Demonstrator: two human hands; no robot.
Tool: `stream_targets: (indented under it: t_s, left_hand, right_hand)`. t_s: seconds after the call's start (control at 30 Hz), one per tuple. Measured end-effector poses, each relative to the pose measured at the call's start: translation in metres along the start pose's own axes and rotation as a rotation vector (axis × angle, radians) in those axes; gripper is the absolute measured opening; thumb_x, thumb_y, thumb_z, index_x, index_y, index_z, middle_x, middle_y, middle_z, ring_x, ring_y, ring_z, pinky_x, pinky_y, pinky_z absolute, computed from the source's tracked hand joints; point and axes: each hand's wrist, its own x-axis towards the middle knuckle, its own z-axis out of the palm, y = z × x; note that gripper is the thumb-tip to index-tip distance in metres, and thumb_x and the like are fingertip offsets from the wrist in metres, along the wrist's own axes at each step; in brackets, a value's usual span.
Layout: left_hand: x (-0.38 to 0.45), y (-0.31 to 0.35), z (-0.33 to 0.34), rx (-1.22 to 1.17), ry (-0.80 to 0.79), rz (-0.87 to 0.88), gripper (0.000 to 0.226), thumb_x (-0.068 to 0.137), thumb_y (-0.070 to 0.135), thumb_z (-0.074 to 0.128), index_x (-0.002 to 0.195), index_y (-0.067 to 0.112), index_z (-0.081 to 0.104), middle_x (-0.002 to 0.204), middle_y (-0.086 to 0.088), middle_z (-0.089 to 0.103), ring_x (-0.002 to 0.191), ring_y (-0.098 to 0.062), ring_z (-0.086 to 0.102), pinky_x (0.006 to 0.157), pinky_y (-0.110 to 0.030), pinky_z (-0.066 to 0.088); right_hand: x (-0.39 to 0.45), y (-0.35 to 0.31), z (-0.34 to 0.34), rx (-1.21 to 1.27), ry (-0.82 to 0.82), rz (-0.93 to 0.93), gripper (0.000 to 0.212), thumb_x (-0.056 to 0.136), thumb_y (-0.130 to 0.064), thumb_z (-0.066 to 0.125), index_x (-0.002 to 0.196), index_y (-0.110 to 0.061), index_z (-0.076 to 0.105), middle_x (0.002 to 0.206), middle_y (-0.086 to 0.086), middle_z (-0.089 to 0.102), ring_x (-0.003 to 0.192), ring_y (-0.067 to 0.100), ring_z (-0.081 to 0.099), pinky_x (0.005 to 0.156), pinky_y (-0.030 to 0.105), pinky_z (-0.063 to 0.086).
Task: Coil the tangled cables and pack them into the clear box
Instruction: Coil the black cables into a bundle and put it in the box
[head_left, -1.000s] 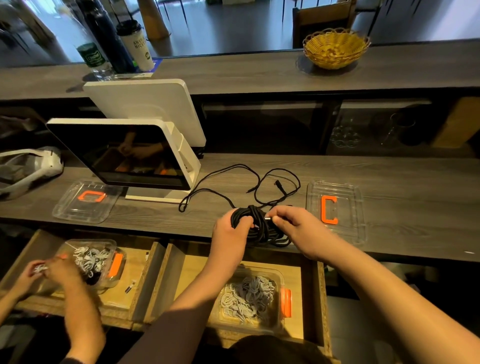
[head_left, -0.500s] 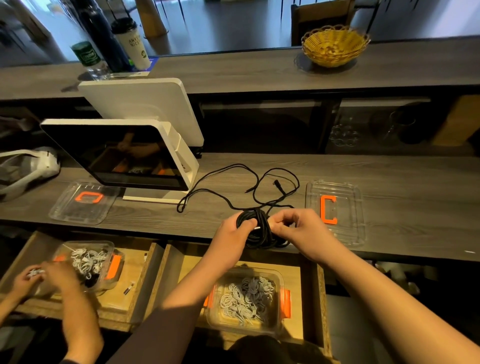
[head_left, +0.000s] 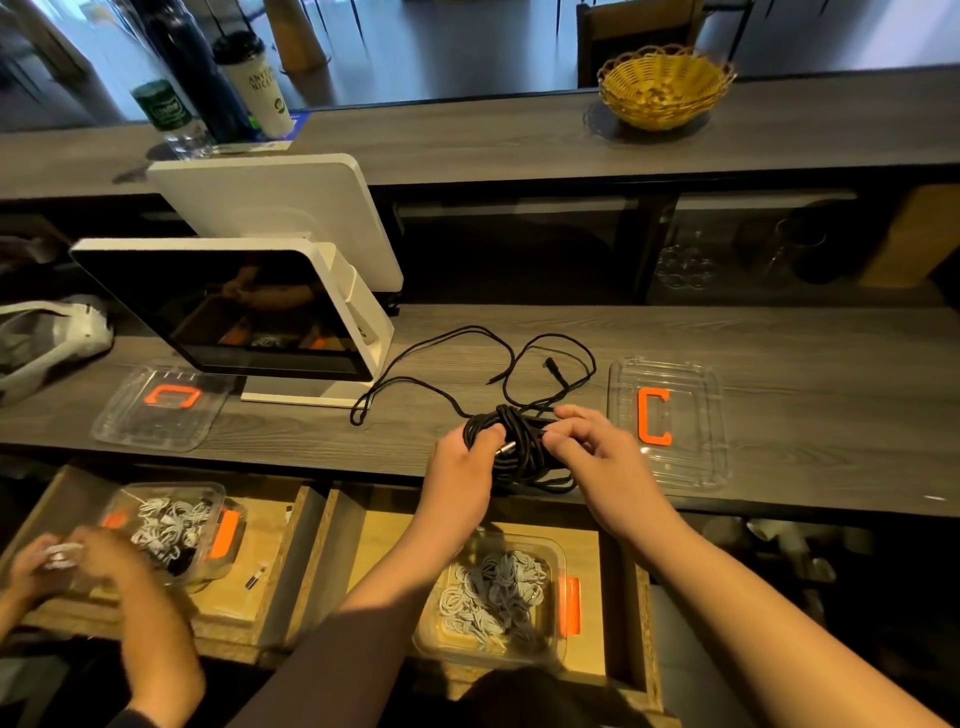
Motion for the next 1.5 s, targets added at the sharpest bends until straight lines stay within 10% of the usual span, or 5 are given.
stream_targets:
  t_s: [0.3,0.53,0.77,1.0,1.5]
  left_hand:
    - [-0.005,-0.003,-0.005,-0.020,-0.141,0.151,0.022,0.102,0.024,0.053,0.097,0.013,0.072,0.088,-0.006,0.073,0.082,-0.009,0.068,0.071,-0.016,0.051]
    - [-0.006,0.001,-0.009,-0.037,-0.214,0.131,0.026,0.104,0.031,0.042,0.087,0.026,0.060,0.064,0.022,0.065,0.060,0.009,0.057,0.058,-0.007,0.040]
    - [-0.004,-0.001,-0.001,-0.293,-0.113,0.009,0.021,0.102,0.035,0.047,0.105,0.025,0.066,0.096,0.009,0.077,0.098,-0.006,0.071,0.086,-0.024,0.052]
    - [-0.003,-0.006,-0.007,-0.381,-0.249,-0.119,0.049,0.090,0.050,0.051,0.127,0.018,0.060,0.118,-0.001,0.073,0.116,-0.013,0.065,0.105,-0.038,0.048]
    - [0.000,-0.105,-0.028,-0.105,-0.078,-0.286,0.024,0.098,0.038,0.061,0.102,0.015,0.069,0.101,-0.014,0.073,0.100,-0.030,0.070,0.085,-0.044,0.058]
  right_hand:
    - [0.007,0.004,0.000,0.191,-0.003,0.060,0.026,0.097,-0.016,0.053,0.087,-0.014,0.077,0.102,0.006,0.072,0.111,0.022,0.062,0.106,0.051,0.042]
    - [0.005,-0.011,-0.011,0.089,-0.237,0.023,0.021,0.097,-0.019,0.058,0.099,-0.029,0.076,0.106,-0.009,0.066,0.111,0.010,0.058,0.097,0.029,0.045]
    - [0.004,-0.004,0.004,0.177,0.088,-0.116,0.006,0.089,-0.021,0.070,0.088,-0.017,0.075,0.097,0.002,0.073,0.100,0.017,0.067,0.095,0.045,0.052]
    - [-0.007,-0.005,0.015,0.063,0.074,-0.086,0.016,0.095,-0.023,0.062,0.088,-0.030,0.074,0.136,-0.007,0.045,0.127,-0.007,0.039,0.084,-0.004,0.035]
    - [0.000,0.072,0.049,0.265,-0.123,0.332,0.027,0.091,-0.010,0.068,0.117,-0.005,0.062,0.102,0.013,0.068,0.080,0.018,0.070,0.066,0.028,0.059]
